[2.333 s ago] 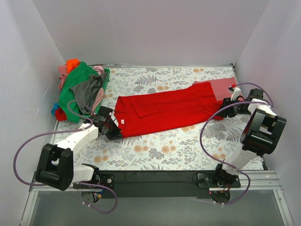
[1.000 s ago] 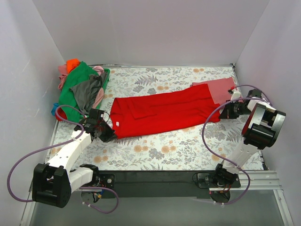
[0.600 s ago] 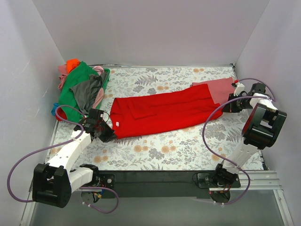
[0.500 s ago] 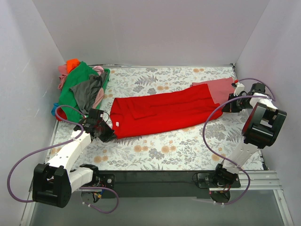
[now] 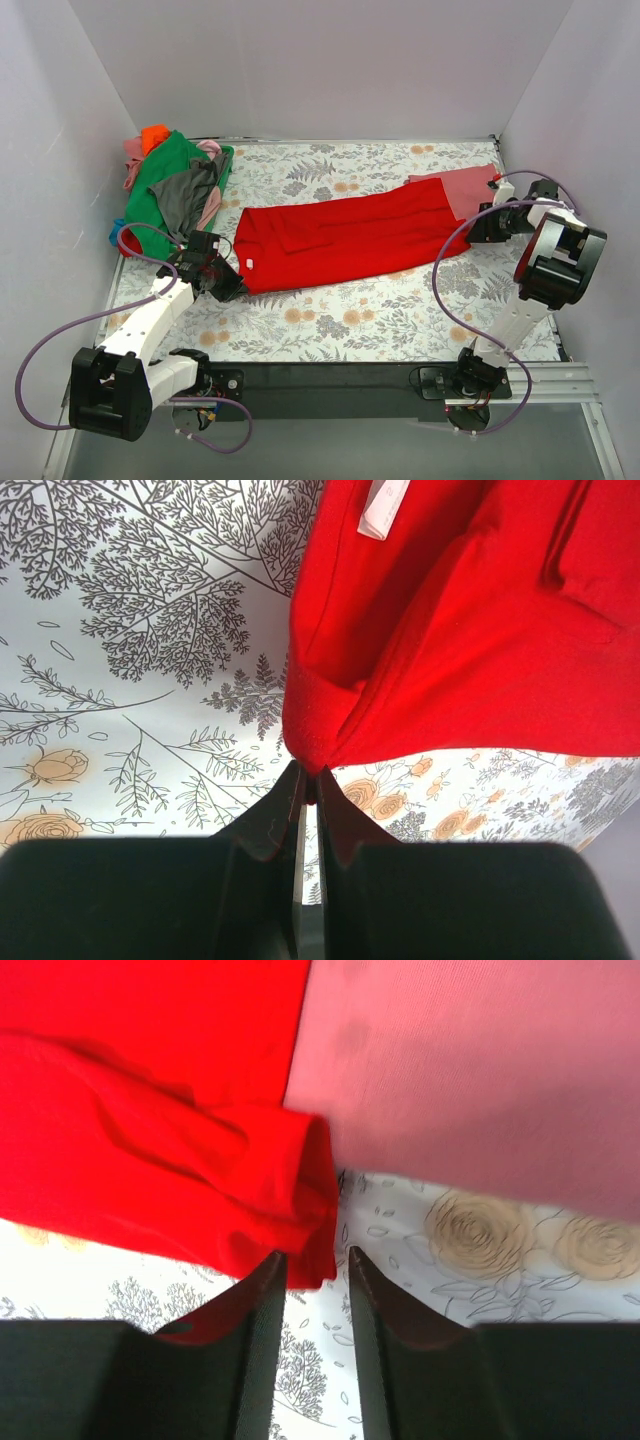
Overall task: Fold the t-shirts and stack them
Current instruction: Fold the tshirt
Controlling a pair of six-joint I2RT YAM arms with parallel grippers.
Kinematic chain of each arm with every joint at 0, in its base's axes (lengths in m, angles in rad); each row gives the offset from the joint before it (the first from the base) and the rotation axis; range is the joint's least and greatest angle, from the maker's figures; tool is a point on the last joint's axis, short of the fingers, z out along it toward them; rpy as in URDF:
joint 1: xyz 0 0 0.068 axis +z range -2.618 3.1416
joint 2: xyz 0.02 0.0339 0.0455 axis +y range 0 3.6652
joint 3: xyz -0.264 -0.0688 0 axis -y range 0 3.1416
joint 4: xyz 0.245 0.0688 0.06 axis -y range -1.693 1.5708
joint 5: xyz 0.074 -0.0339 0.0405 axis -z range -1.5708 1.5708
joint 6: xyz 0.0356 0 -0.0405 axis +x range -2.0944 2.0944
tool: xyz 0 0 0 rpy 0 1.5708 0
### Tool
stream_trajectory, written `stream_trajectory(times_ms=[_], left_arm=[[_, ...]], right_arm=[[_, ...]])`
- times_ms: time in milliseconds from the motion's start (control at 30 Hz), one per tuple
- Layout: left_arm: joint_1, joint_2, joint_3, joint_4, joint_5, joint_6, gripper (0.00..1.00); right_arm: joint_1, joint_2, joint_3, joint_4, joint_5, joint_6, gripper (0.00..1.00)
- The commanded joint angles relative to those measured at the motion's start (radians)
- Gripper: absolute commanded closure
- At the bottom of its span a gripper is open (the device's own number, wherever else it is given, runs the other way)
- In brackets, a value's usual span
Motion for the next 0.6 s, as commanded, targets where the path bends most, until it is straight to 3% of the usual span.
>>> stream_trajectory(times_ms=[0,133,300,400,567], left_arm=[[0.007,-0.008,0.004,-0.004,0.008,0.018,1.00],[0.007,-0.011,-0.003,0.004,0.014,0.018,1.00],[0.007,-0.011,-0.006,0.007,0.022,0.018,1.00],[0.007,-0.013,-0.008,0.005,0.020,0.018,1.00],[0.007,-0.019,-0.007,0.005,0.020,0.019,1.00]], right_arm=[[-0.020,-0.049,-0.025,-0.003,0.002,-0.032,0.59],[-0.023,-0.014,-0.009,-0.012,-0.024,-0.032,0.47],[0.006,0.043,0.032,-0.035,-0.041,-0.021,0.46],[0.021,0.062,0.026,-0.041,-0.032,-0.018,0.49],[0.020,0.060,0.009,-0.044,-0.027,-0.017,0.66]])
